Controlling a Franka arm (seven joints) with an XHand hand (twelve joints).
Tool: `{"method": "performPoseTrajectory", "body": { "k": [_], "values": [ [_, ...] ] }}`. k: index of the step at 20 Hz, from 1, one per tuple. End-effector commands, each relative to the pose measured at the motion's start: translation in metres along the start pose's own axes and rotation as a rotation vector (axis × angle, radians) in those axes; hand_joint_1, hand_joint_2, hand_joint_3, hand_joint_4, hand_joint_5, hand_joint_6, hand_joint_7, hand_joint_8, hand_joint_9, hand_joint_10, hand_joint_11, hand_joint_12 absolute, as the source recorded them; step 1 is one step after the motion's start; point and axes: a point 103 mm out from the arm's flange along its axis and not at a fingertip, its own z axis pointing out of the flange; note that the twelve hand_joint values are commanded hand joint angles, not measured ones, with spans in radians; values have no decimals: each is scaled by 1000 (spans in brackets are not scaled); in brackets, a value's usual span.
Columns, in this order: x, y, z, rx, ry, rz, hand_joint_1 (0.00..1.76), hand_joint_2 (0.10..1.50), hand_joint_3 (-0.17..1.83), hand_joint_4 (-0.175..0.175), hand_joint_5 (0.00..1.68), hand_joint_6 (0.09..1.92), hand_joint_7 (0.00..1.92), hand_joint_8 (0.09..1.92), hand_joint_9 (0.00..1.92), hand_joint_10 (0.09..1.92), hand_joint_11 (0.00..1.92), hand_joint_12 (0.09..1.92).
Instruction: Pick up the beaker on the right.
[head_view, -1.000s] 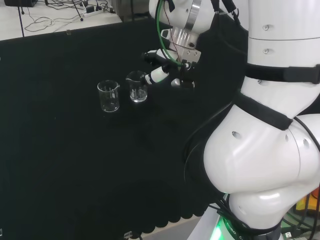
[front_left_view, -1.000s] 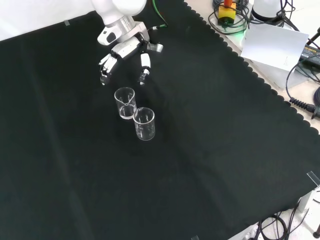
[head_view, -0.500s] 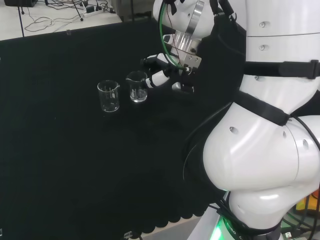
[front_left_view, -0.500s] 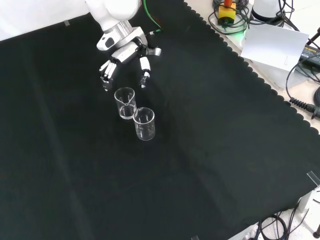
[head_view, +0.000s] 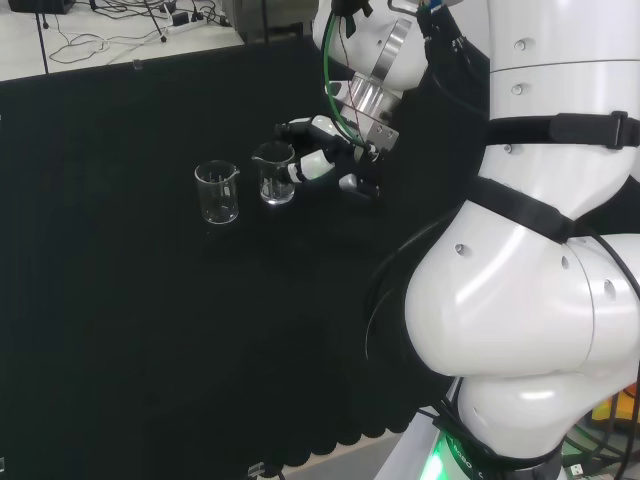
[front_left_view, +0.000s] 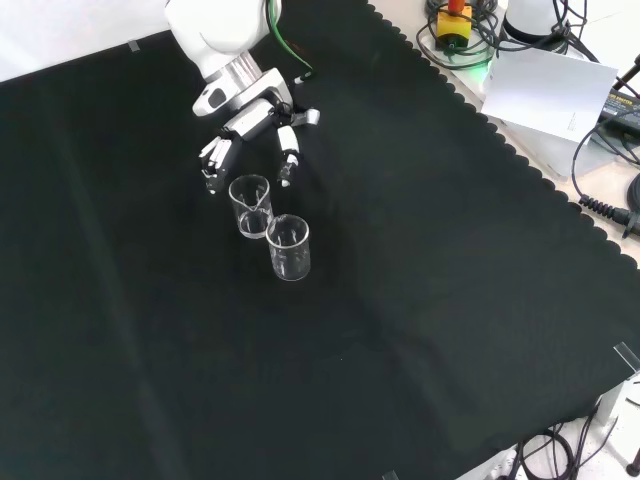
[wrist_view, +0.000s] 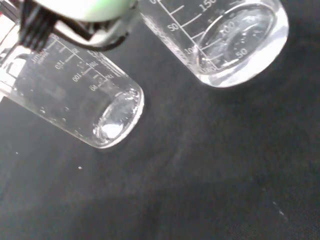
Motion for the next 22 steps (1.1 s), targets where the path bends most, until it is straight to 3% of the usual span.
{"method": "performPoseTrajectory", "body": {
  "k": [1,12,22],
  "values": [
    [-3,7,6,-14,25,-29,923,528,610,-53,449,87,250,674,379,657,0,1387],
    [-19,14,14,-26,82,-48,941,510,633,-48,491,87,278,690,384,657,0,1379],
    [-17,23,17,-13,143,-122,942,497,646,-46,508,87,308,696,405,656,0,1370]
  ]
}}
